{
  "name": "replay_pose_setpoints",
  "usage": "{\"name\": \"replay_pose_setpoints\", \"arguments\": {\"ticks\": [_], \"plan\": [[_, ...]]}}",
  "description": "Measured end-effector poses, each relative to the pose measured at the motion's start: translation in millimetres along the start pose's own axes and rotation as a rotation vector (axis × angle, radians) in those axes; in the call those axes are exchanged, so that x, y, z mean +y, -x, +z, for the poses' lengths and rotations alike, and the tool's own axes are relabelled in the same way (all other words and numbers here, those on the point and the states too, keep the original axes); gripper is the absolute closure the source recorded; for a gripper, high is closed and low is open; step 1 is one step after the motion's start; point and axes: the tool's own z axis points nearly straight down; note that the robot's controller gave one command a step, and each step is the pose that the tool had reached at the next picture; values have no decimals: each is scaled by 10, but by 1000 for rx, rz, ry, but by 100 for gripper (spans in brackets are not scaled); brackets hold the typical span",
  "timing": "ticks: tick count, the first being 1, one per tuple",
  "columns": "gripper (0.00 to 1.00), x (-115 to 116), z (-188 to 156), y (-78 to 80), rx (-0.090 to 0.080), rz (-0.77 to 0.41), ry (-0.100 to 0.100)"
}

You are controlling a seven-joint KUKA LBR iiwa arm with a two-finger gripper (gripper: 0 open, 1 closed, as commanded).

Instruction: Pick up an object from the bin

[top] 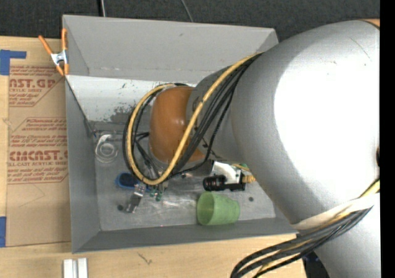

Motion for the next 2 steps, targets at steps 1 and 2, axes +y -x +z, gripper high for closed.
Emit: {"name": "replay_pose_setpoints", "arguments": {"ticks": [1,2], "plan": [[100,16,-19,26,-9,1,7],[100,19,-120,27,1,0,-1]]}}
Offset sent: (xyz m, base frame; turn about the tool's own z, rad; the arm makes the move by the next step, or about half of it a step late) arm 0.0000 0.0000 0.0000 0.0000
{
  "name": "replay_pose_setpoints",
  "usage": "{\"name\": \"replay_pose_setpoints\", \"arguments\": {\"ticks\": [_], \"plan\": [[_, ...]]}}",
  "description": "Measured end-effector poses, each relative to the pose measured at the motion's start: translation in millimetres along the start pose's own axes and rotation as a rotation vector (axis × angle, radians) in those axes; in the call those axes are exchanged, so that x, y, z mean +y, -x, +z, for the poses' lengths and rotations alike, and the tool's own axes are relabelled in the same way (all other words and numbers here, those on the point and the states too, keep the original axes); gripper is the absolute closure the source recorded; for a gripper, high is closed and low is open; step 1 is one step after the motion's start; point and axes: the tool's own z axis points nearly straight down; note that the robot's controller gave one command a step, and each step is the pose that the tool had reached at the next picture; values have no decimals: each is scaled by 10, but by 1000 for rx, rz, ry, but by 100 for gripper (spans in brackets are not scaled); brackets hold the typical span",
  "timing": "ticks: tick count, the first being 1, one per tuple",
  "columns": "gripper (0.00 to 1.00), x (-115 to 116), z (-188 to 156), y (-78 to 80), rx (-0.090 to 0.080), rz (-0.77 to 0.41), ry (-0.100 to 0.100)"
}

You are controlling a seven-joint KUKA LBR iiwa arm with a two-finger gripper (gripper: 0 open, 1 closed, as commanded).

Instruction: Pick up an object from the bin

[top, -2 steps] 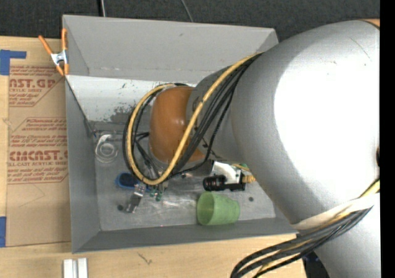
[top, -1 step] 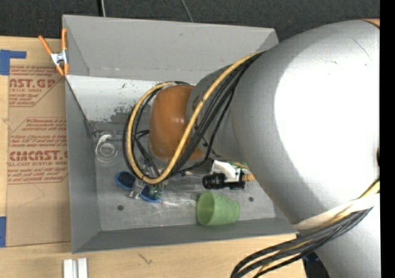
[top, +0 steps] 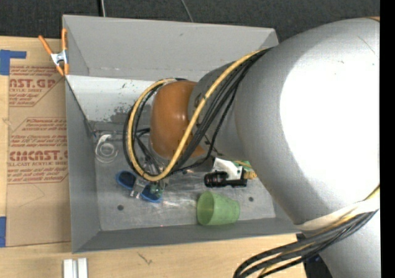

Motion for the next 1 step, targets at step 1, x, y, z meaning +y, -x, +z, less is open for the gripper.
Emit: {"name": "replay_pose_setpoints", "arguments": {"ticks": [1], "plan": [[100,12,-527,7,-2,-1,2]]}}
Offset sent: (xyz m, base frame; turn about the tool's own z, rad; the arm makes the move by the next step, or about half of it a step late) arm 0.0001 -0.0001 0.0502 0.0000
